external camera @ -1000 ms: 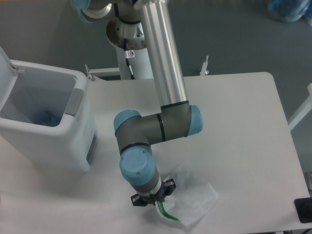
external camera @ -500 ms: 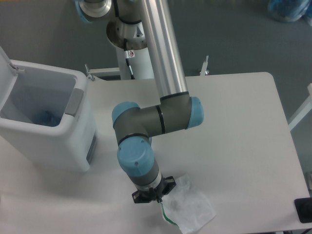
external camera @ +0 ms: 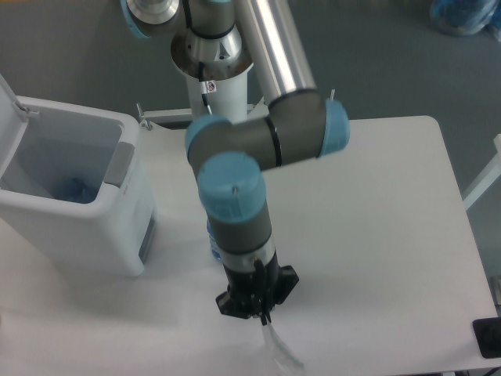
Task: Place the trash in the trash can
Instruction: 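Lift the wrapper and carry it over the white trash bin, then lower the wrapper into the bin and open the gripper, then move the open gripper over the blue-capped water bottle, then lower the gripper around the bottle cap and close it, then lift the bottle and carry it over the trash bin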
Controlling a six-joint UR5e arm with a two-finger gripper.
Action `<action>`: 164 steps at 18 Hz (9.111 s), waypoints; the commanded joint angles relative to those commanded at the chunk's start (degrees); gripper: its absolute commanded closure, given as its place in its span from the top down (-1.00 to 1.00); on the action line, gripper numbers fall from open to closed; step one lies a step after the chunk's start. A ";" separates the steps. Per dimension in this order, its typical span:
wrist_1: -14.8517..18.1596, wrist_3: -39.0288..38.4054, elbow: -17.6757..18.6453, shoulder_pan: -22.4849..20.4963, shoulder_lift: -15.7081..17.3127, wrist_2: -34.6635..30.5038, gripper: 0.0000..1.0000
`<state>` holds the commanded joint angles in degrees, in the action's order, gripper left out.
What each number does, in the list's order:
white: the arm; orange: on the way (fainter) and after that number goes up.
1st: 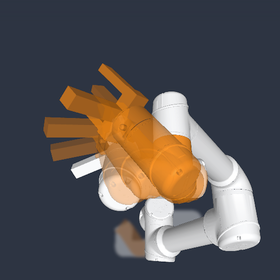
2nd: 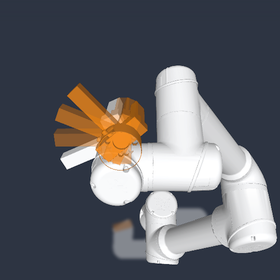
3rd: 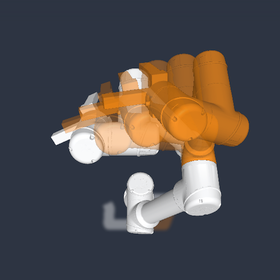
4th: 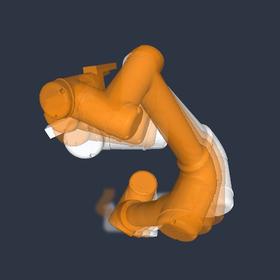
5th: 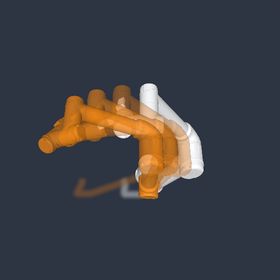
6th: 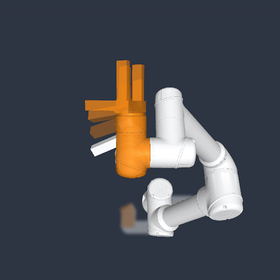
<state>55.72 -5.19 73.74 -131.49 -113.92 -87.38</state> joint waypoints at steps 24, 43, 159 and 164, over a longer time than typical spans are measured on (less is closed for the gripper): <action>1.41 34.52 22.14 1.15 34.90 24.26 -0.79; 17.93 40.43 25.40 5.19 38.60 33.32 -0.79; 23.82 37.27 5.98 -11.69 25.23 31.91 -0.40; 26.54 37.35 6.59 -9.59 29.10 34.02 -0.40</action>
<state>82.26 32.17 80.33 -141.07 -84.82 -53.35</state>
